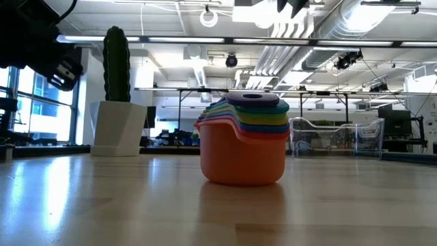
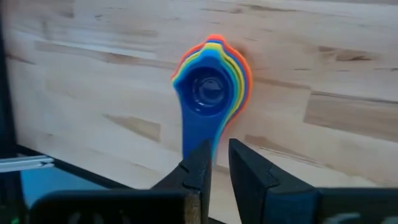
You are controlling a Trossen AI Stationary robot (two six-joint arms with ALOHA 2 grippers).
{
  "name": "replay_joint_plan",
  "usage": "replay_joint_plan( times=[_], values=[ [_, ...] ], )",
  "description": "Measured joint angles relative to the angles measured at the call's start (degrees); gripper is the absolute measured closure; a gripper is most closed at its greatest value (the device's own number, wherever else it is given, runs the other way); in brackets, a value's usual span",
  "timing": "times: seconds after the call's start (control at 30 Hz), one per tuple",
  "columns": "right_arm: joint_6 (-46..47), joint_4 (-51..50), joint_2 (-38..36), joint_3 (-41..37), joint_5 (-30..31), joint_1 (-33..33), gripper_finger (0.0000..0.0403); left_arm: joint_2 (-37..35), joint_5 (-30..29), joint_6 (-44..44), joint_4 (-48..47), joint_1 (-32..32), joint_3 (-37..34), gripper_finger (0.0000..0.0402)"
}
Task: Nest measuring cups in basket
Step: Put the nested measuring cups into the transparent bin
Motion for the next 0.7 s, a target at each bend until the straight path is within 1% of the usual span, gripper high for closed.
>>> replay_joint_plan(
  times=[0.3,0.43,0.53,0.7],
  values=[
    [0.7,3.8,0.0,0.0,4.2,1.7,0.0389,0.0,0.0,0.4,0.0,0.0,0.0,0.0314],
    [0.7,6.1,0.0,0.1,5.3,2.0,0.0395,0.0,0.0,0.4,0.0,0.0,0.0,0.0314],
    [0.5,6.3,0.1,2.0,5.6,1.9,0.0396,0.0,0.0,0.4,0.0,0.0,0.0,0.0314],
    [-2.5,6.4,0.1,7.2,12.0,2.0,0.0396,0.0,0.0,0.4,0.0,0.0,0.0,0.0314]
  ],
)
